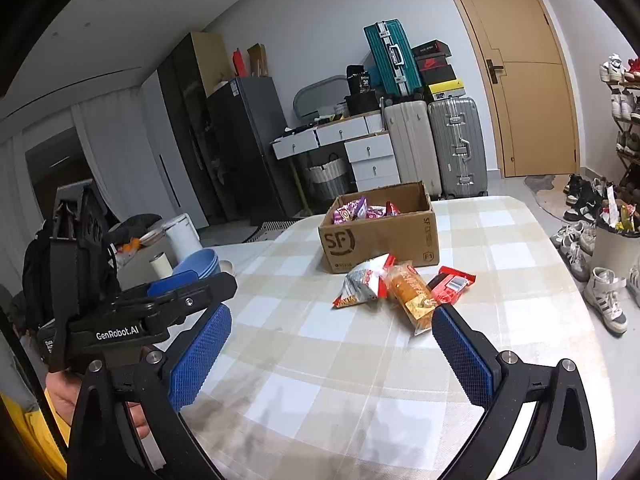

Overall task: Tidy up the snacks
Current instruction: 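Withdraw both open tools toward the remaining snacks on the table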

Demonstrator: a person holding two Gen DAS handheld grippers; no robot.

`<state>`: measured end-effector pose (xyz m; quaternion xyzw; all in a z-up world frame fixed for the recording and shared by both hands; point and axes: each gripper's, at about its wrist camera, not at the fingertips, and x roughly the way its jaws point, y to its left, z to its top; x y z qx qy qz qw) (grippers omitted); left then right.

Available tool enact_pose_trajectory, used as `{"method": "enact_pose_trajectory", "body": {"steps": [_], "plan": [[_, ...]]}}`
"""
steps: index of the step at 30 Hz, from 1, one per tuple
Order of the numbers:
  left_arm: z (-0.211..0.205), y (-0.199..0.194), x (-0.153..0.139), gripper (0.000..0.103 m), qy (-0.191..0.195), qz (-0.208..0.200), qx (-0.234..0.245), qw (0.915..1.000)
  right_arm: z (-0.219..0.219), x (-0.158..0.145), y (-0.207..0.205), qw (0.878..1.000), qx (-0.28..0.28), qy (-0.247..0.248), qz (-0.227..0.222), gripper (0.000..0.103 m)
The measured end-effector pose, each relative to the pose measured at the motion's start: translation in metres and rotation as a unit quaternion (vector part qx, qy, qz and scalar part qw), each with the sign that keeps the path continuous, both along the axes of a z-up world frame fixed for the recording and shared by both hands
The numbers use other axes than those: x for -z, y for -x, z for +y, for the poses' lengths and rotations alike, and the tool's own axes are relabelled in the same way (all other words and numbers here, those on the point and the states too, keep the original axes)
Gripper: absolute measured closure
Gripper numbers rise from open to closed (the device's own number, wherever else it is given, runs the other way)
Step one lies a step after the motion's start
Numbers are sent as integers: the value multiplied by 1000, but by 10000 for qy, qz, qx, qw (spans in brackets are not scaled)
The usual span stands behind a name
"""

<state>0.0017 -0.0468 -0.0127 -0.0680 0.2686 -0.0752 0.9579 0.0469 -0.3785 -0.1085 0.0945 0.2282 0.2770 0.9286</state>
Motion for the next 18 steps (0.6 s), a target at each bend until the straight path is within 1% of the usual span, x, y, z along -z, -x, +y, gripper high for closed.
{"method": "enact_pose_trajectory", "body": {"steps": [2, 8, 18], "plan": [[-1, -6, 5, 1, -36, 55, 14, 10000, 0, 3, -1, 10000, -24, -16, 29, 1], [1, -28, 26, 1, 27, 327, -32, 9995, -3, 18, -11, 9998, -27, -67, 197, 1], [1, -71, 73, 1, 47, 782, -82, 9969, -10, 53, -47, 9974, 15, -162, 707, 1]]}}
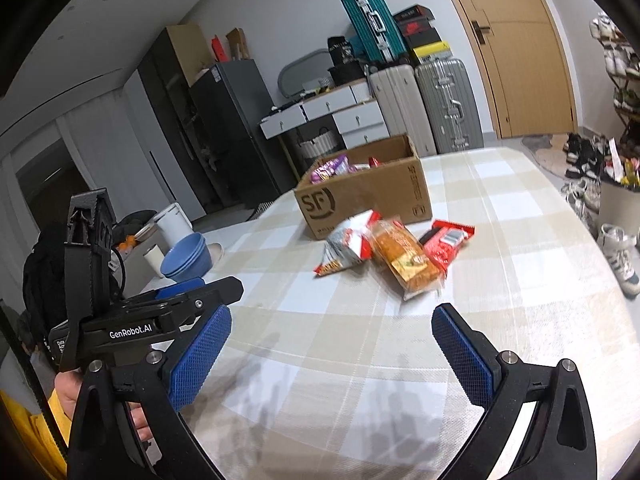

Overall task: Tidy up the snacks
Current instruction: 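Withdraw both open tools toward the remaining snacks on the table, then close the left tool on the white chip bag while the right tool grasps the orange bread roll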

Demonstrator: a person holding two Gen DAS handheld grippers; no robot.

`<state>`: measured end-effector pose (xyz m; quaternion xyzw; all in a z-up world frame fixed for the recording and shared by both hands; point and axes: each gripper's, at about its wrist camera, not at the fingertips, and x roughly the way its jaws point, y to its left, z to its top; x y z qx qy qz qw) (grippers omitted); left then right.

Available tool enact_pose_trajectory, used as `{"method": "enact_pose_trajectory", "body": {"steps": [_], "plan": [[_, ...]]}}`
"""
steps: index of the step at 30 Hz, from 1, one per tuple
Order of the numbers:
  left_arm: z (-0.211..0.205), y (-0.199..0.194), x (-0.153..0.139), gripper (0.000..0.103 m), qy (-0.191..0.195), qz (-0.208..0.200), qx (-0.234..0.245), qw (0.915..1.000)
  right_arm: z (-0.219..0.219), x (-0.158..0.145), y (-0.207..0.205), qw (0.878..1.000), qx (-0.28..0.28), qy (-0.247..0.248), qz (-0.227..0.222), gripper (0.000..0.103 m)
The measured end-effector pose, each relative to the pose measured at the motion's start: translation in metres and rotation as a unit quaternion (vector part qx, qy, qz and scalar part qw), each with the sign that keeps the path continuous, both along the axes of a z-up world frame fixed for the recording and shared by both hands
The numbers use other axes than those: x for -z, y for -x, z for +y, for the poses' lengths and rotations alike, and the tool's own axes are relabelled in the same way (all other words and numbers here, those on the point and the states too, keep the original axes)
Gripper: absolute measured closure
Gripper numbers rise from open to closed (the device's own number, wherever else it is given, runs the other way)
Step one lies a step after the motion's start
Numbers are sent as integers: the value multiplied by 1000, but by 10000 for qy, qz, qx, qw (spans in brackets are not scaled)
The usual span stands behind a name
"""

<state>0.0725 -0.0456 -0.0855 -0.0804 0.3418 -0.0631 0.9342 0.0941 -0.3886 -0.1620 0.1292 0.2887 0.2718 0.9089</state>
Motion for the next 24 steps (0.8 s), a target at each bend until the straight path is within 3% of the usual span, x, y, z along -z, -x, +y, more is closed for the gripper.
{"method": "enact_pose_trajectory", "body": {"steps": [10, 16, 24], "plan": [[-3, -54, 35, 1, -27, 390, -47, 9992, -12, 21, -42, 9994, 140, 85, 320, 1], [2, -97, 39, 1, 9, 461, -82, 9989, -8, 19, -77, 9941, 489, 895, 369, 1], [9, -177, 46, 1, 414, 859, 94, 9954, 12, 25, -125, 9885, 212, 1437, 418, 1]]}}
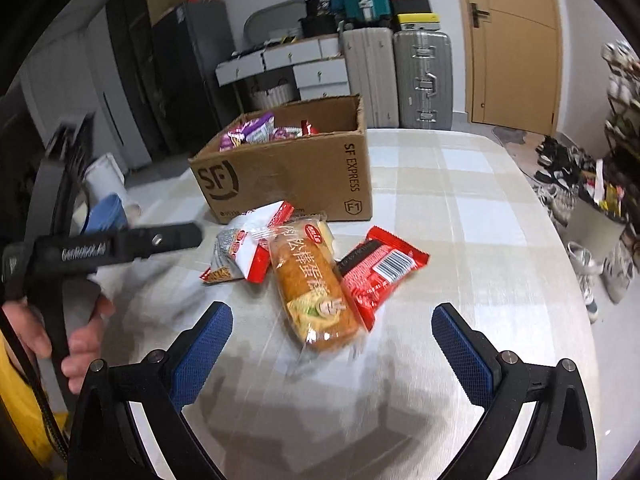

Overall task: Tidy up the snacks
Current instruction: 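Close the left tool on the white chip bag while the right tool grasps the orange bread roll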

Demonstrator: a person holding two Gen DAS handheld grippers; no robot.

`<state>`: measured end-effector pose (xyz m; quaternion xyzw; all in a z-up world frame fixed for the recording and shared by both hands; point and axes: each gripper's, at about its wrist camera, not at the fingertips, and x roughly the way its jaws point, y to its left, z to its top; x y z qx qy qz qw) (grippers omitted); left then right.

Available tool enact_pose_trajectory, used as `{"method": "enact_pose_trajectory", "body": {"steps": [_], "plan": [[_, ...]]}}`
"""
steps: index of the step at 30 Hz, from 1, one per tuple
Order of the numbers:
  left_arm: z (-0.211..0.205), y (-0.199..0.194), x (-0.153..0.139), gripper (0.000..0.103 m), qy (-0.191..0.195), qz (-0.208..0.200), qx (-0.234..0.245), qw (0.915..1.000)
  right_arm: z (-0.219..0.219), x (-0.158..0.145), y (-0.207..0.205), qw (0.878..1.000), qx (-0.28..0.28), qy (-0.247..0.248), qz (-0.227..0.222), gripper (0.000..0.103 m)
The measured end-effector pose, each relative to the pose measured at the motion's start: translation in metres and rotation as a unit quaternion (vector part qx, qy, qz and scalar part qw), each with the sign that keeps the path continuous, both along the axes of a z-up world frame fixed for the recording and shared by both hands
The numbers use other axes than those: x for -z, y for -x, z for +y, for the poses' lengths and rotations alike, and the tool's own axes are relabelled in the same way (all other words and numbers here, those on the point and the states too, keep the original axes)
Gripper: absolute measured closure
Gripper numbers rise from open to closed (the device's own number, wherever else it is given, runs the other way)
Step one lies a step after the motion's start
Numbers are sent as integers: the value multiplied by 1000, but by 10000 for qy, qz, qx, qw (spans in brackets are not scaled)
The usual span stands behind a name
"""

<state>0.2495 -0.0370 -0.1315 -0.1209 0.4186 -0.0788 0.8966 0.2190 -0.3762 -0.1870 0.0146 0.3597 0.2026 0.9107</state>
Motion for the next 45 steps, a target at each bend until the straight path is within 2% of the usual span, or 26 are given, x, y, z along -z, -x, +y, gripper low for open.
{"method": "enact_pose_trajectory", "body": {"steps": [1, 4, 7, 13, 15, 16, 18, 22, 24, 27, 34, 36, 38, 40, 41, 42, 45], "plan": [[-2, -10, 2, 1, 11, 25, 96, 10000, 1, 1, -1, 10000, -21, -36, 5, 1], [-10, -41, 9, 1, -298, 164, 72, 9994, 3, 3, 0, 9999, -58, -106, 22, 1], [-18, -66, 23, 1, -228, 476, 336, 9980, 2, 3, -2, 9999, -73, -149, 23, 1], [-25, -92, 42, 6, -69, 610, 393, 9973, 5, 4, -5, 9998, -125, -153, 64, 1], [-21, -97, 44, 28, 235, 572, 410, 9972, 5, 5, -5, 9997, -128, -182, 67, 1], [-21, -99, 45, 28, 256, 576, 419, 9971, 4, 5, -5, 9997, -129, -200, 82, 1], [-24, -102, 42, 39, 168, 459, 480, 9977, 5, 7, -4, 9996, -128, -218, 111, 1], [-23, -108, 40, 45, 246, 390, 426, 9980, 5, 8, -4, 9996, -125, -221, 116, 1], [-23, -108, 39, 47, 208, 365, 348, 9985, 6, 7, -5, 9997, -114, -192, 116, 1], [-28, -102, 36, 49, -75, 264, 264, 9993, 5, 4, -10, 9997, -39, -192, 163, 1], [-18, -73, 28, 50, 30, 177, 121, 9998, 25, 3, -26, 9991, -212, 355, 39, 3], [-18, -65, 25, 50, -48, 93, 80, 9999, 34, 6, -31, 9978, -186, 641, -2, 14], [-12, -53, 19, 50, -72, 35, 70, 9999, 42, 11, -38, 9963, -229, 820, 110, 21], [-8, -38, 13, 50, -150, -34, 30, 9999, 49, 17, -43, 9952, -250, 937, 162, 21], [-7, -33, 8, 50, -323, -92, -26, 9994, 53, 20, -44, 9943, -276, 1012, 166, 21], [-9, -29, 4, 50, -470, -156, -64, 9988, 56, 22, -45, 9936, -299, 1072, 169, 23], [-9, -17, -4, 50, -529, -212, -63, 9984, 65, 29, -45, 9897, -303, 1394, 132, 31]]}}
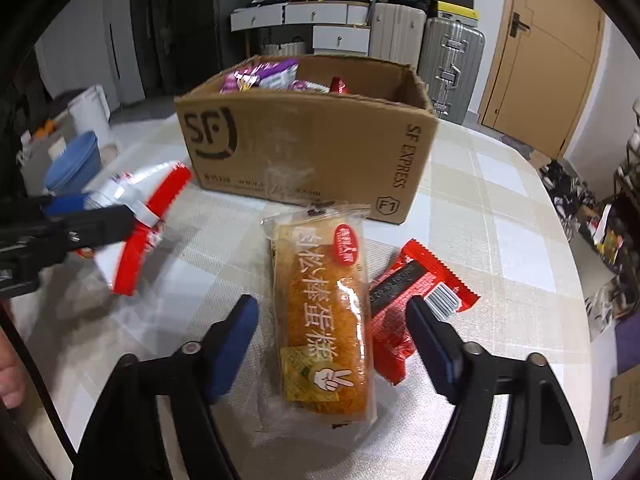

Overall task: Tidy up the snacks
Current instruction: 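Close the left tool on the white chip bag while the right tool grasps the orange bread roll, then lift and carry the white chip bag and bread roll over the box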

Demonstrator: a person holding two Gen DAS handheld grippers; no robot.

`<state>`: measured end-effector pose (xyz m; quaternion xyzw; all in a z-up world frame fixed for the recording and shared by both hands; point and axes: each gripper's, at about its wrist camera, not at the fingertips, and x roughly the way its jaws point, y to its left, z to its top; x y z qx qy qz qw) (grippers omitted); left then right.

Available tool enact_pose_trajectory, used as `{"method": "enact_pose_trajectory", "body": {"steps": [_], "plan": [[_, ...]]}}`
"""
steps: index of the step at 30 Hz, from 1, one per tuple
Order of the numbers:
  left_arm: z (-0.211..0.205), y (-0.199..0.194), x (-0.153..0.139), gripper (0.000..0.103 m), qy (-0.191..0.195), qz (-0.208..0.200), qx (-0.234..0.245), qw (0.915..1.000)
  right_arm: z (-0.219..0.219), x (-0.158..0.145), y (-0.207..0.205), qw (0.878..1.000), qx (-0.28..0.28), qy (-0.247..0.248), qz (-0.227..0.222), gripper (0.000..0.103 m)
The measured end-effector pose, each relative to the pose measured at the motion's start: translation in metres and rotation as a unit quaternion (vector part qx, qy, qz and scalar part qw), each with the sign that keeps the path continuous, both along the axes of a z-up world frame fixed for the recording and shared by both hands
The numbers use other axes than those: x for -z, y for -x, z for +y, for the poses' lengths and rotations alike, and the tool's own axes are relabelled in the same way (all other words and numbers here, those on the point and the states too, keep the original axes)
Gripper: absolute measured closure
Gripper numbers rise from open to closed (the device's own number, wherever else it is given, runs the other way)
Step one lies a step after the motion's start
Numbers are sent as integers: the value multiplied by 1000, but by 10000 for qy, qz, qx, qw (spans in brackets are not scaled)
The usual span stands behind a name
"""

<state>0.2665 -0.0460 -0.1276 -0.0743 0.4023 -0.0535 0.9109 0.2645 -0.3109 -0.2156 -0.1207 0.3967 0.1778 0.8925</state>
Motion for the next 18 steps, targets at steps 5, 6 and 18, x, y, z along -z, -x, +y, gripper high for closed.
{"method": "enact_pose_trajectory", "body": {"steps": [5, 6, 18], "plan": [[6, 30, -6, 50, -101, -81, 18, 9999, 11, 7, 4, 9988, -68, 477, -118, 47], [6, 35, -7, 50, -127, -120, -4, 9998, 13, 7, 6, 9983, -94, 553, -156, 51], [5, 74, -28, 50, -216, -453, -26, 9987, -17, -11, 25, 9973, -161, -717, 60, 66]]}}
